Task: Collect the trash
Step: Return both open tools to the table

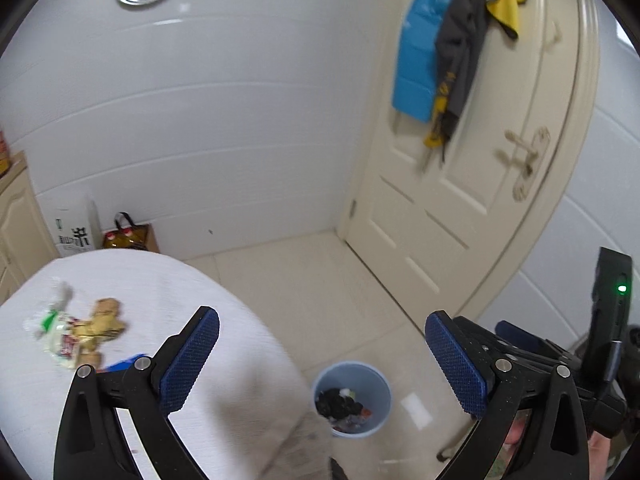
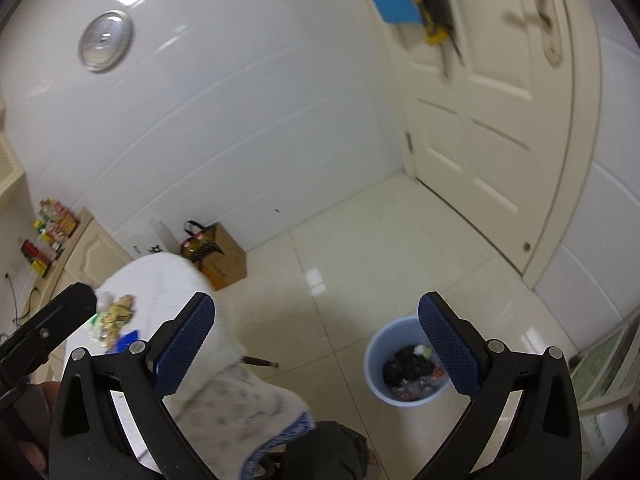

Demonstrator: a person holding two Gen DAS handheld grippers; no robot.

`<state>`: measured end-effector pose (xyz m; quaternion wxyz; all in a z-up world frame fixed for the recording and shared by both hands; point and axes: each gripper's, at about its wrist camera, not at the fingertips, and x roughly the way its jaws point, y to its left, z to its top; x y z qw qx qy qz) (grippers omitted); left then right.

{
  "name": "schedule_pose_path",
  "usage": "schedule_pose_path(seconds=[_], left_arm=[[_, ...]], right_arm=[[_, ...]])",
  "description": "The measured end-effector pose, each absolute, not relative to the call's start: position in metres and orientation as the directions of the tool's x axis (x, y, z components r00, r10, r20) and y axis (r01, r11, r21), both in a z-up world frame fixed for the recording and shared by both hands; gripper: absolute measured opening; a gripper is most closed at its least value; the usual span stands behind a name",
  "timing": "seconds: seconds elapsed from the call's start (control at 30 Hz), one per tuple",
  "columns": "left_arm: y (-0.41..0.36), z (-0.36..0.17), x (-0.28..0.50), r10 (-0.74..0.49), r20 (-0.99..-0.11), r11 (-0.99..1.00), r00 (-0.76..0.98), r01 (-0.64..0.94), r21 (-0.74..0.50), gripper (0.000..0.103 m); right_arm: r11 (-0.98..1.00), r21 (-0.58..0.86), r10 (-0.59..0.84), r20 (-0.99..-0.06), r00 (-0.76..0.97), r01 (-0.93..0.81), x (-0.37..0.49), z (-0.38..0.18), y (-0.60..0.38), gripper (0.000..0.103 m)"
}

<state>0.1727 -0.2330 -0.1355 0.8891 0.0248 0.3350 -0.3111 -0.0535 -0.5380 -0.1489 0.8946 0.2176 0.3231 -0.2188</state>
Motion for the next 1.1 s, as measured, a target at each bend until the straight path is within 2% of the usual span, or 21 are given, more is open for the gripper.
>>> schedule_pose_path(seconds=[0.6, 0.83, 1.1], left_arm=[[-0.076, -0.108, 0.068, -0.395, -0.483, 0.916, 0.782, 0.375, -0.142, 0.102], [-0.024, -0.125, 0.035, -0.294, -0.491, 0.956, 0.820, 0.261, -0.137, 0.102], [0.009, -0.152, 0.032, -0.209, -0.568, 0.977, 0.796, 0.146, -0.156, 0.102]], right_arm=[[0.923, 0.207, -0.169, -0.536, 0.827, 0.323, -0.021, -0.091, -0.411, 0.103], [0.960, 0.152, -0.110, -0.568, 0.816, 0.235, 0.006, -0.102, -0.359, 0.103], [0.996, 0.055, -0.013, -0.660, 0.751, 0.066, 0.051, -0.144, -0.298, 0.103]])
